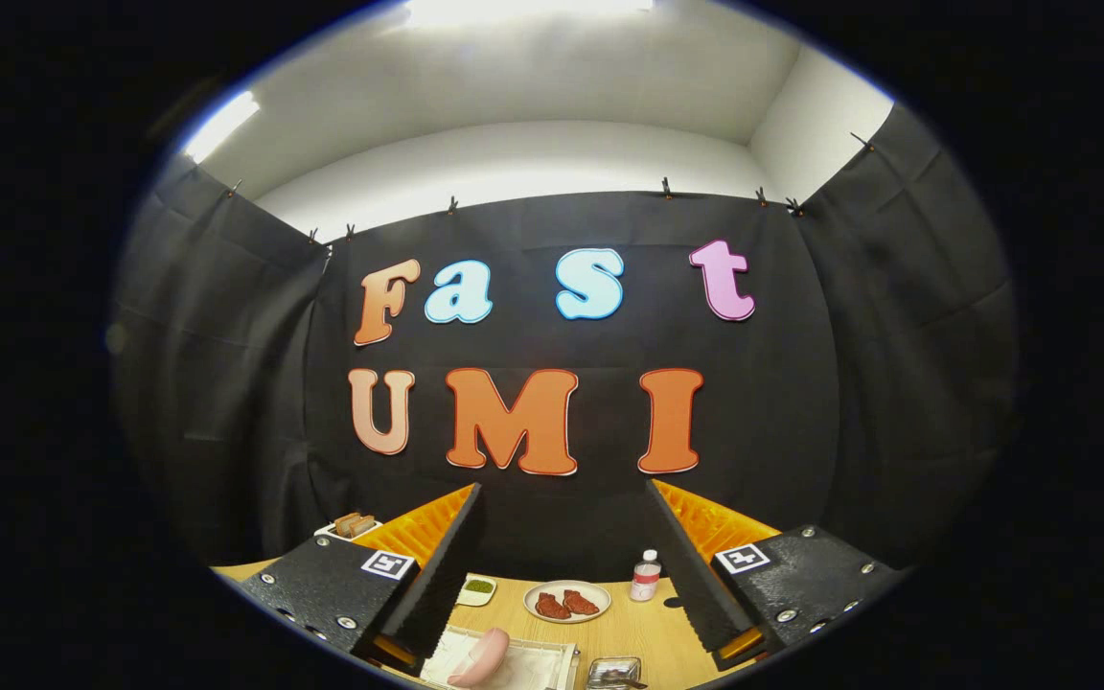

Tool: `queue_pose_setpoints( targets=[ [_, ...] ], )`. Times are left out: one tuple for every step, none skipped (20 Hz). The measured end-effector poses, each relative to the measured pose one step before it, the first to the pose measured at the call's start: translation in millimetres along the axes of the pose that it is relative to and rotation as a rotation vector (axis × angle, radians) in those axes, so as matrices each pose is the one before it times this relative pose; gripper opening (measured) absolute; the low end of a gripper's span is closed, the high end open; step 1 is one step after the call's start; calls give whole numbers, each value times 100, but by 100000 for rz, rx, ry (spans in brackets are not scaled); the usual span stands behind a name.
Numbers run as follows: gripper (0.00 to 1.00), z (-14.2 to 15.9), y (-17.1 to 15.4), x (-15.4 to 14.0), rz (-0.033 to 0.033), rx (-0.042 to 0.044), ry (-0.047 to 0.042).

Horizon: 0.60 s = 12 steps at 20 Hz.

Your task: Take the plate from the dish rack, then take the spoon from the basket and place it into the plate.

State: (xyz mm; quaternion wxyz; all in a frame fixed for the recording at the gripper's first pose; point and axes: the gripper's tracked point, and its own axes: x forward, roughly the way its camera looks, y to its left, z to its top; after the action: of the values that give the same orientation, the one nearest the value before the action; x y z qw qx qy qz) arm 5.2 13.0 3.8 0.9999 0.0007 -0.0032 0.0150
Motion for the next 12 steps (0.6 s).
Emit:
queue_pose_setpoints(
  targets=[
    [98, -435, 227, 90, 656, 154, 1442],
    [98, -384, 398, 91, 866, 374, 1585],
    [98, -333, 109, 72, -323, 623, 1698],
    [98, -126, -27, -43, 107, 810, 782],
    [98, 84, 352, 74, 1040, 614, -1],
    [98, -22, 446, 187, 868, 421, 418],
    [98, -380, 215, 217, 572, 246, 910],
    [98, -408, 153, 161, 381, 430, 1327],
    [98, -496, 412, 284, 1182, 617, 1881],
    [98, -839, 345, 241, 1364, 815, 2933],
    [98, -973, 276, 272, 1051, 567, 3688],
    [98, -1102, 96, 310, 326, 435, 3672]
  ],
)
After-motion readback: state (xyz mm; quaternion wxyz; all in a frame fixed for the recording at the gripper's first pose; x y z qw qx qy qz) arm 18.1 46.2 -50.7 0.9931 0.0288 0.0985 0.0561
